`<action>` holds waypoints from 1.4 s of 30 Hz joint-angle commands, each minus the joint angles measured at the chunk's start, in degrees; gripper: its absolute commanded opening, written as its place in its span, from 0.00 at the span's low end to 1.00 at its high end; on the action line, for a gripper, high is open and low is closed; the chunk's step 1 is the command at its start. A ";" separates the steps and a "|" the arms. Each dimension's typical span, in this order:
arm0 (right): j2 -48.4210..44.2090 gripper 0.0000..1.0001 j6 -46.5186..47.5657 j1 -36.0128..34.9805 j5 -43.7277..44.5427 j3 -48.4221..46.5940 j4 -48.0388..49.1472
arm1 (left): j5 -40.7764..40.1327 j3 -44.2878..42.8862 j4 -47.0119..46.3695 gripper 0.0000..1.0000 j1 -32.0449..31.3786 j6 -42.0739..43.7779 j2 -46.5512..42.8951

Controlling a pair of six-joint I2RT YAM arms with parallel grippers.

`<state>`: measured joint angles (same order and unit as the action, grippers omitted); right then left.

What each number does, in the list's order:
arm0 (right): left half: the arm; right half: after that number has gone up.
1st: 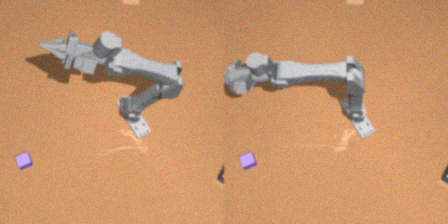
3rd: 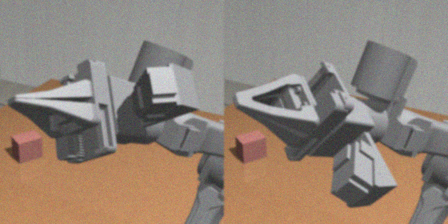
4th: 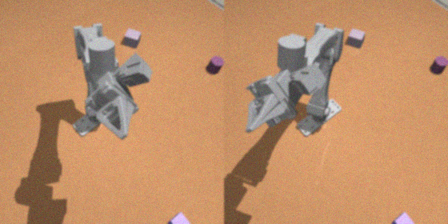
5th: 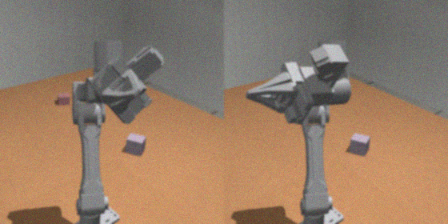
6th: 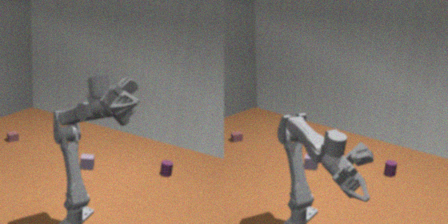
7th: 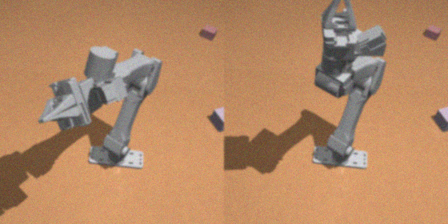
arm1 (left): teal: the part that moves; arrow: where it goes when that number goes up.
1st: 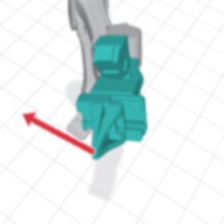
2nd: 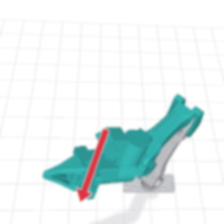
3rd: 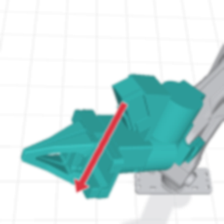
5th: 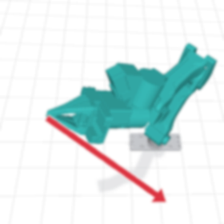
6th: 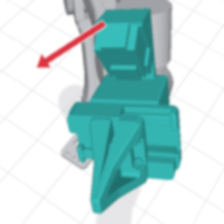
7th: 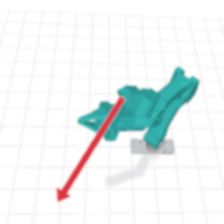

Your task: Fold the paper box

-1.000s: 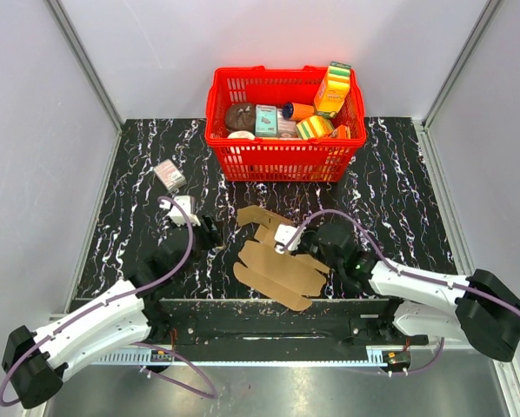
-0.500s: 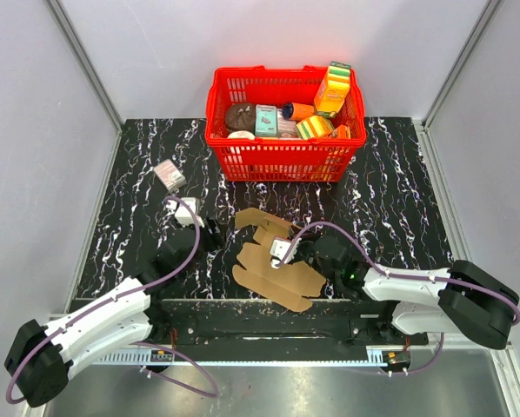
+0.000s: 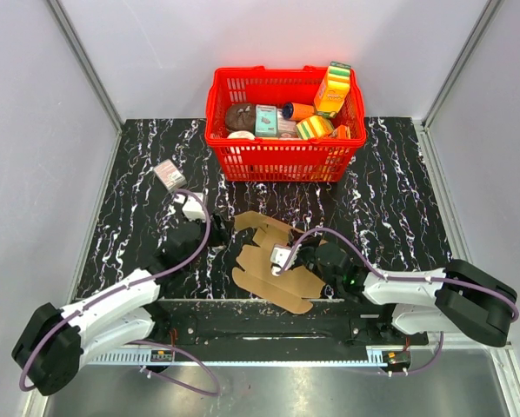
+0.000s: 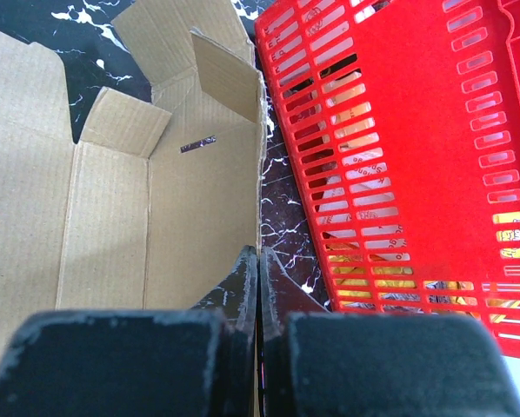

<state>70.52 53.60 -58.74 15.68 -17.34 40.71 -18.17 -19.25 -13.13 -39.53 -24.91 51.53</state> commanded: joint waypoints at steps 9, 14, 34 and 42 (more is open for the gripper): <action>-0.38 0.00 -0.16 -1.11 1.28 0.20 3.94 | 14.56 -8.00 -9.72 0.55 2.88 2.84 8.58; -0.74 0.00 -0.96 -1.20 1.19 0.29 4.03 | 17.11 -9.58 -9.03 0.45 2.70 4.60 11.31; -0.39 0.00 -1.66 -1.55 0.67 -0.15 3.94 | 21.78 -16.26 -6.56 0.24 1.12 6.54 23.88; 0.58 0.00 -1.75 -1.46 0.84 -0.15 4.73 | 22.21 -15.56 -6.91 0.14 -0.46 5.75 24.50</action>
<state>70.54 53.15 -59.64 15.97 -17.10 41.41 2.42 -32.88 -18.22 -39.29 -19.22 75.77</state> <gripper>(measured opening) 0.011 0.158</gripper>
